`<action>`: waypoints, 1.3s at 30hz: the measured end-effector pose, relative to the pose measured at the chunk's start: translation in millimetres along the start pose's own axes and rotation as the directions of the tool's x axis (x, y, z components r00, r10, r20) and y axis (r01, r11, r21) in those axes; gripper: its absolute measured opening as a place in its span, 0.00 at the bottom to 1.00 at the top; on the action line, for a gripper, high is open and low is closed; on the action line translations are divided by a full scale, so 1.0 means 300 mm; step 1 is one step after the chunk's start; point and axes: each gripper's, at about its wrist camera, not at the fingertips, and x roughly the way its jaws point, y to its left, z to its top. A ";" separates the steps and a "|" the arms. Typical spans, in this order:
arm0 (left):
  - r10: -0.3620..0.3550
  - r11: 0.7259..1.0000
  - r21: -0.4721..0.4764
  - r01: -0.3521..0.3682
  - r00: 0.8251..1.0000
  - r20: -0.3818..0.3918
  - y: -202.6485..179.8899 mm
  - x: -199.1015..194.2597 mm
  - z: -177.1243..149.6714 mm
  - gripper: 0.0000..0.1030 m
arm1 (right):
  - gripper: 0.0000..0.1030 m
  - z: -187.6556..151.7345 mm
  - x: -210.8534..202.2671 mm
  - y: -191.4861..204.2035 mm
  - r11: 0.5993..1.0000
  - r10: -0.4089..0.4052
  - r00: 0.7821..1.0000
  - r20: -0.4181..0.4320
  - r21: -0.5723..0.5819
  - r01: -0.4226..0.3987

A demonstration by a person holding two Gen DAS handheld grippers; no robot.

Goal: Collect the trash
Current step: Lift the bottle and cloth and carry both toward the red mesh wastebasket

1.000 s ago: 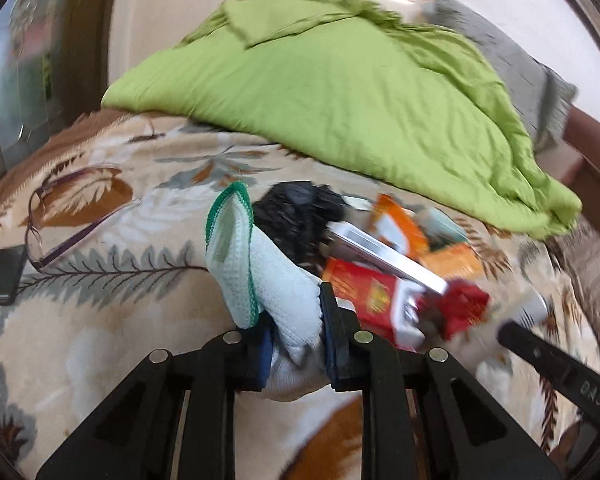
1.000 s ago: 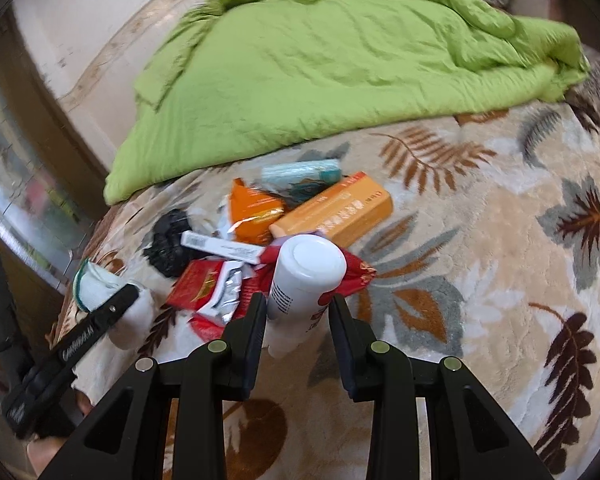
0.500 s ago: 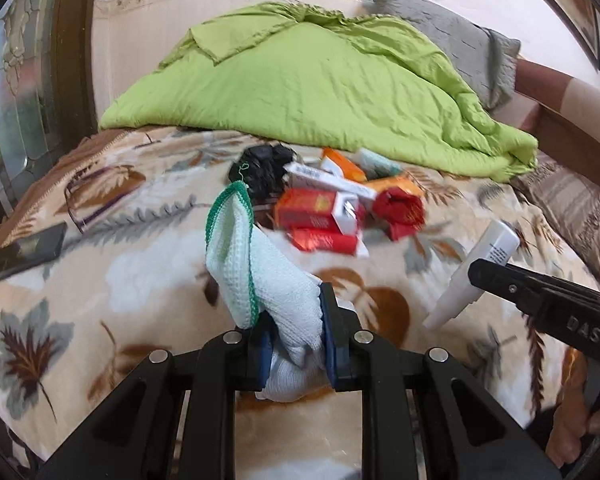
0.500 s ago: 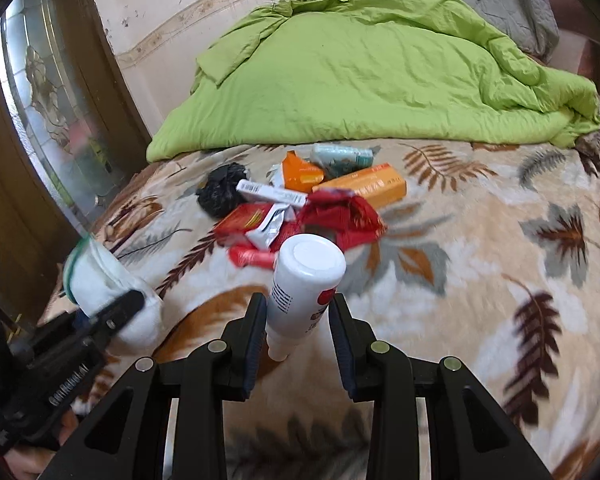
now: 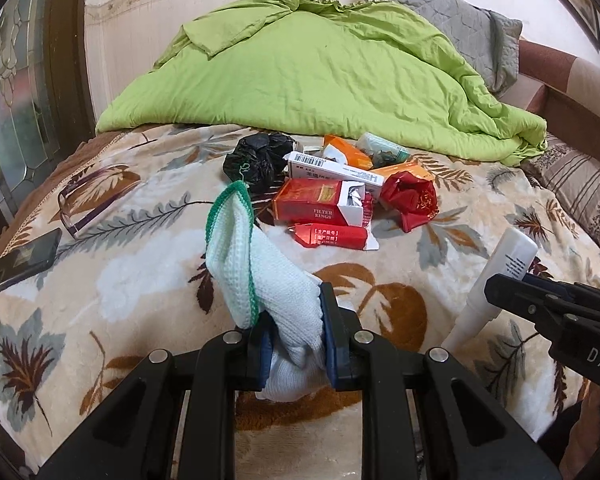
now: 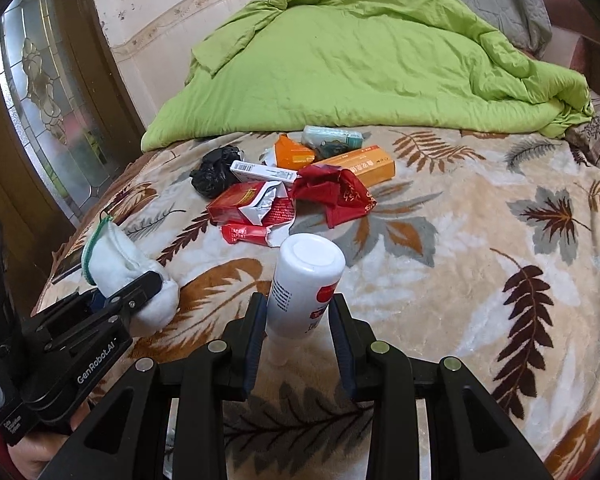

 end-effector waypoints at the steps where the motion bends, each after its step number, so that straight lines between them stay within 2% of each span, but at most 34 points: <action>1: 0.002 1.000 0.002 -0.002 1.000 -0.001 -0.001 0.003 0.001 0.19 | 0.34 0.001 0.004 0.002 1.000 0.000 1.000 -0.002 -0.001 0.000; 20: 0.021 0.999 0.043 -0.021 1.000 0.007 -0.035 0.004 -0.003 0.19 | 0.34 0.004 0.008 0.009 1.000 0.001 1.000 0.004 -0.003 -0.001; 25: -0.043 0.998 0.043 0.042 0.999 0.024 -0.047 -0.013 -0.003 0.19 | 0.34 0.004 -0.018 0.001 1.000 0.010 1.000 0.022 0.015 -0.010; 29: -0.100 0.992 0.087 0.096 0.994 0.043 -0.082 -0.040 -0.010 0.19 | 0.34 0.002 -0.060 -0.006 1.000 0.007 0.999 0.051 0.023 -0.008; 35: -0.212 0.966 0.155 0.206 0.977 0.028 -0.152 -0.076 -0.035 0.19 | 0.34 -0.035 -0.149 -0.051 0.996 0.028 0.997 0.073 0.077 -0.034; 39: -0.257 0.950 0.189 0.250 0.966 0.013 -0.206 -0.095 -0.051 0.19 | 0.34 -0.091 -0.223 -0.106 0.990 0.032 0.996 0.088 0.132 -0.044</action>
